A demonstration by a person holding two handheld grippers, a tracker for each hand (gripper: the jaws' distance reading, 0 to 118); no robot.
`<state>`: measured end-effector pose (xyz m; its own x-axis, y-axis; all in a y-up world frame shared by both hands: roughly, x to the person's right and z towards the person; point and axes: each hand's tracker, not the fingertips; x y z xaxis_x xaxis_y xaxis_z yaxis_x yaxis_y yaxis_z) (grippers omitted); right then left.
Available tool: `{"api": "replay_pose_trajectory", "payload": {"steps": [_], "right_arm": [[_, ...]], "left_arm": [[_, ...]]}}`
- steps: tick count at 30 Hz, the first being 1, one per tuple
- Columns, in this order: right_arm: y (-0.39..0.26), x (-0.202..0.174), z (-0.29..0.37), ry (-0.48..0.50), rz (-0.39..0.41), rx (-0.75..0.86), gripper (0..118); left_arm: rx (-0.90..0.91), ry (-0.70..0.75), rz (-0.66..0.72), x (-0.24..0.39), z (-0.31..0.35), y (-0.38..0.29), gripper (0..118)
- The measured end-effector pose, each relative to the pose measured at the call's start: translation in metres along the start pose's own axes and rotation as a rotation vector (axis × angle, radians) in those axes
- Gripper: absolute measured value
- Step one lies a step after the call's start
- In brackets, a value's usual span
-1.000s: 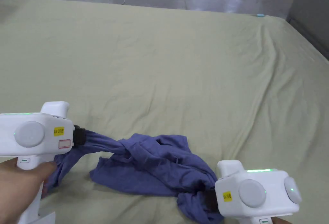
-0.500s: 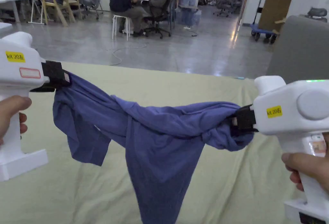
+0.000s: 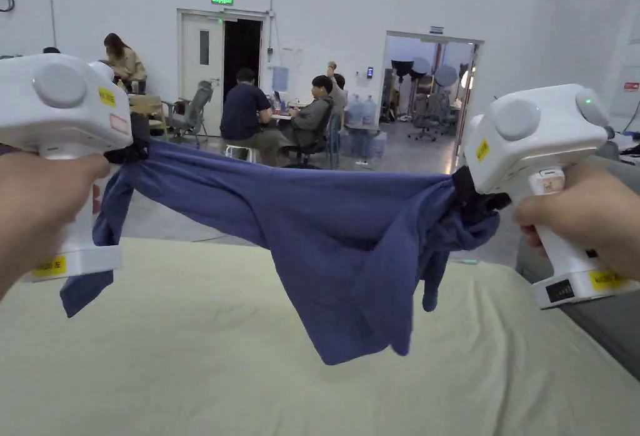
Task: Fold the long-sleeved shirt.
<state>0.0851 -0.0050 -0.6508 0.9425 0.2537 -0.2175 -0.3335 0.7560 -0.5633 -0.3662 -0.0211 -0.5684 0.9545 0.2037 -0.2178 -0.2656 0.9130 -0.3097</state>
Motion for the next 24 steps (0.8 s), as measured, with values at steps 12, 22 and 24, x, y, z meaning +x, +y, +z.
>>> {"api": "replay_pose_trajectory", "payload": {"steps": [12,22,24], "right_arm": [[-0.229,-0.079,-0.184,0.101,0.108,-0.415,15],[-0.410,-0.087,-0.139,0.252,0.115,-0.455,15],[-0.431,-0.093,-0.118,0.294,0.133,-0.501,14]], "left_arm": [[-0.498,0.080,-0.084,-0.040,-0.107,-0.265,5],[-0.706,0.059,-0.027,-0.107,-0.009,-0.417,5],[-0.722,0.051,-0.002,-0.116,0.019,-0.432,5]]}}
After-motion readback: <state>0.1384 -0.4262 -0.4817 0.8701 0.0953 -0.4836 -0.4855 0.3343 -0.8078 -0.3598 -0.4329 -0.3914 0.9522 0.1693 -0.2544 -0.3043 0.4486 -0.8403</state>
